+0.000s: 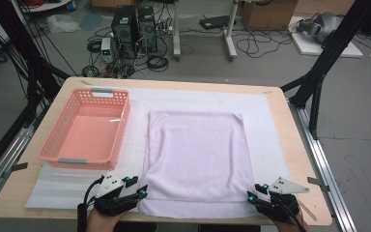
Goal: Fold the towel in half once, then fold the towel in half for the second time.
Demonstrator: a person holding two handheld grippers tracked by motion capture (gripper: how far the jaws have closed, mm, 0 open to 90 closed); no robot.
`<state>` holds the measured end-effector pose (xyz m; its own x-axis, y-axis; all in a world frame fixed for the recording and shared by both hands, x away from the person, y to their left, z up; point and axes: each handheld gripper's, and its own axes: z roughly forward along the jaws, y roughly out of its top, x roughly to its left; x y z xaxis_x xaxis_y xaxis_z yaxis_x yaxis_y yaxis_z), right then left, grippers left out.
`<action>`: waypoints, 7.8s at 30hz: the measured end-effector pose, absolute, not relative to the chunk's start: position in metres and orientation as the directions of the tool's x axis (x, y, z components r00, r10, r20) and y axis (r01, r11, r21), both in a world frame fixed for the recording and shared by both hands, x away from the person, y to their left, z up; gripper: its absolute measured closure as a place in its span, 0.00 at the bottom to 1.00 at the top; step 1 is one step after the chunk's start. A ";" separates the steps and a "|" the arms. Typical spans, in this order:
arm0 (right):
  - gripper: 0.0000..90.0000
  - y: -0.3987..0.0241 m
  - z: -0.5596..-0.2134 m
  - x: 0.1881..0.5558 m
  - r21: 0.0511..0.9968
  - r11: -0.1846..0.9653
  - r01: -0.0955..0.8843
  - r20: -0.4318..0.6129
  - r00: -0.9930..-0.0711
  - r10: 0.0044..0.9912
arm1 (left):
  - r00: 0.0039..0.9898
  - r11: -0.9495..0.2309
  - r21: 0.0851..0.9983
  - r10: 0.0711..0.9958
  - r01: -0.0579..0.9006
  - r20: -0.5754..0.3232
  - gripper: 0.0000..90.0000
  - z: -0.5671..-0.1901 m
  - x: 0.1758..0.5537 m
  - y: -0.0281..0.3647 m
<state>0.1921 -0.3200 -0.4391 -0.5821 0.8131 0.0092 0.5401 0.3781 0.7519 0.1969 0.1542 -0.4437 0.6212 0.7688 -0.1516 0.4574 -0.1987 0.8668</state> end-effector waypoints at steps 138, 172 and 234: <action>0.79 -0.335 -0.433 0.256 0.687 0.389 0.614 0.024 -0.554 0.832 | 0.540 -0.213 0.830 0.833 0.516 -0.122 0.71 -0.439 0.277 0.127; 0.94 -0.329 -0.435 0.265 0.669 0.350 0.655 0.039 -0.502 0.864 | 0.451 -0.223 0.806 0.891 0.548 -0.060 0.56 -0.446 0.292 0.115; 0.20 -0.342 -0.422 0.263 0.845 0.279 0.455 0.005 -0.529 0.848 | 0.663 -0.095 0.936 0.730 0.340 -0.167 0.26 -0.420 0.288 0.136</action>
